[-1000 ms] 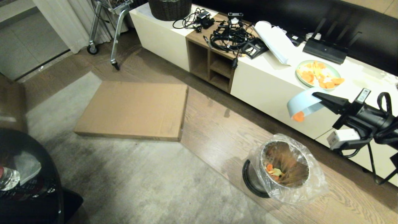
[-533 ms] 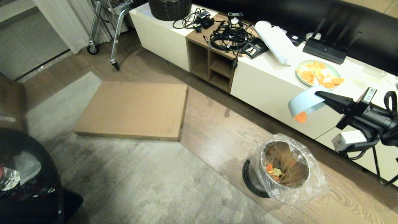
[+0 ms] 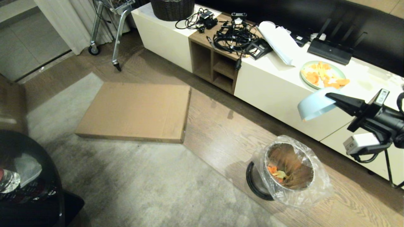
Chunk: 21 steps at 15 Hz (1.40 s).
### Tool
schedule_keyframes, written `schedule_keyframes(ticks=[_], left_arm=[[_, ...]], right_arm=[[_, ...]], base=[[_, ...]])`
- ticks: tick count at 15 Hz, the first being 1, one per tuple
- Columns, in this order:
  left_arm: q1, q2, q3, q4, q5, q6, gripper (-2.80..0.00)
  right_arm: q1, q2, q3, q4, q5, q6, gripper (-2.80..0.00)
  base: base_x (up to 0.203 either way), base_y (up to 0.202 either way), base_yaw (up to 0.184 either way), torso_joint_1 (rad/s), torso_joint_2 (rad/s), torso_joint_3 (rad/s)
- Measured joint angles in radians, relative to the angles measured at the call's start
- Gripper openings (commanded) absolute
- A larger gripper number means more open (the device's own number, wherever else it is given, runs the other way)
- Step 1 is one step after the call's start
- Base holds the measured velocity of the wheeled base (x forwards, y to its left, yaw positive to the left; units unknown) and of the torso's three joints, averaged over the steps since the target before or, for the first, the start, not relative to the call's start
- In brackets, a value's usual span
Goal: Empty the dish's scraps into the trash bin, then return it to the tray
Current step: Pour the leftover food from the bowl into the trash can
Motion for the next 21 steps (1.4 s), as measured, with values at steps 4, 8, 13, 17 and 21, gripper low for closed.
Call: schedule_keyframes(ticks=[4, 8, 13, 17, 21], left_arm=[[0.0, 0.0, 0.0, 0.0, 0.0, 0.0, -2.8], [0.0, 0.0, 0.0, 0.0, 0.0, 0.0, -2.8], [0.0, 0.0, 0.0, 0.0, 0.0, 0.0, -2.8], [0.0, 0.0, 0.0, 0.0, 0.0, 0.0, -2.8], [0.0, 0.0, 0.0, 0.0, 0.0, -0.001, -2.8]], right_arm=[[-0.025, 0.002, 0.006, 0.0, 0.004, 0.001, -2.8], [-0.029, 0.006, 0.019, 0.0, 0.001, 0.003, -2.8], [-0.029, 0.008, 0.034, 0.0, -0.001, 0.026, -2.8], [-0.03, 0.004, 0.023, 0.0, 0.007, 0.009, -2.8], [-0.024, -0.016, -0.005, 0.0, 0.083, -0.006, -2.8]], base=[[0.0, 0.0, 0.0, 0.0, 0.0, 0.0], [0.0, 0.0, 0.0, 0.0, 0.0, 0.0], [0.0, 0.0, 0.0, 0.0, 0.0, 0.0], [0.0, 0.0, 0.0, 0.0, 0.0, 0.0], [0.0, 0.0, 0.0, 0.0, 0.0, 0.0]])
